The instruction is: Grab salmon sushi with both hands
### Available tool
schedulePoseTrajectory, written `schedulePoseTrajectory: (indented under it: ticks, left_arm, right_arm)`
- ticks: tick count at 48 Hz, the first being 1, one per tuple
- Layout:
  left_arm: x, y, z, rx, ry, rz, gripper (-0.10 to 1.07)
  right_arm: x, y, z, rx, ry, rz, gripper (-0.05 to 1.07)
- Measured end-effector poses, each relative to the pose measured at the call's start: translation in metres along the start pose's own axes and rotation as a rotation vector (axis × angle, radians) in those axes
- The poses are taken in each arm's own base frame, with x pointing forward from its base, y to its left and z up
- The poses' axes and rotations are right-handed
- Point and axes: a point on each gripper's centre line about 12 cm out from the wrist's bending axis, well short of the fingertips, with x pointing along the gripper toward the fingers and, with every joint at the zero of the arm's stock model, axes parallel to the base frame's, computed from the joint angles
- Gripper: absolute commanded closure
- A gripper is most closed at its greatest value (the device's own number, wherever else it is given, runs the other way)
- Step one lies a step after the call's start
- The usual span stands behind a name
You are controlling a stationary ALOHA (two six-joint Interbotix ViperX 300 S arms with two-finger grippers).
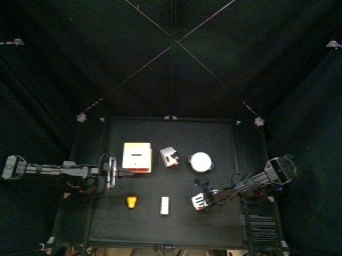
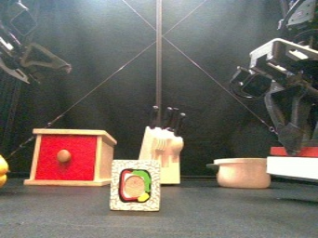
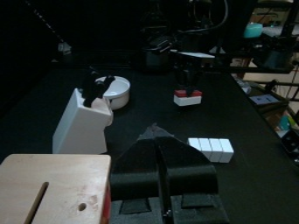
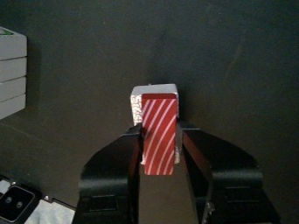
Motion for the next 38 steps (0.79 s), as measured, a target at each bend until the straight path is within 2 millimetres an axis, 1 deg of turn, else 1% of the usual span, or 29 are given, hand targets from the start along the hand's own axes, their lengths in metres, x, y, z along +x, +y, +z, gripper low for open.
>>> schedulePoseTrajectory:
  ticks: [9, 18, 24, 25, 29, 38]
  left_arm:
    - [0.001, 0.0, 0.003, 0.001, -0.009, 0.001, 0.94]
    - [0.001, -0.001, 0.006, -0.001, -0.018, -0.003, 0.82]
    - [0.001, -0.003, 0.008, -0.006, -0.026, -0.014, 0.7]
    - [0.002, -0.003, 0.009, -0.01, -0.028, -0.018, 0.67]
    - [0.004, -0.005, 0.009, -0.028, -0.028, -0.026, 0.58]
    - [0.015, -0.011, 0.008, -0.086, -0.007, -0.04, 0.3]
  right_arm:
    - [-0.001, 0.001, 0.001, -0.019, -0.013, 0.008, 0.54]
    - [-0.015, 0.006, 0.012, -0.1, -0.085, 0.071, 0.54]
    - [-0.026, 0.013, 0.02, -0.186, -0.155, 0.141, 0.54]
    - [-0.031, 0.017, 0.023, -0.224, -0.183, 0.174, 0.54]
    - [-0.038, 0.024, 0.028, -0.298, -0.233, 0.233, 0.54]
    - [-0.046, 0.04, 0.035, -0.478, -0.331, 0.349, 0.54]
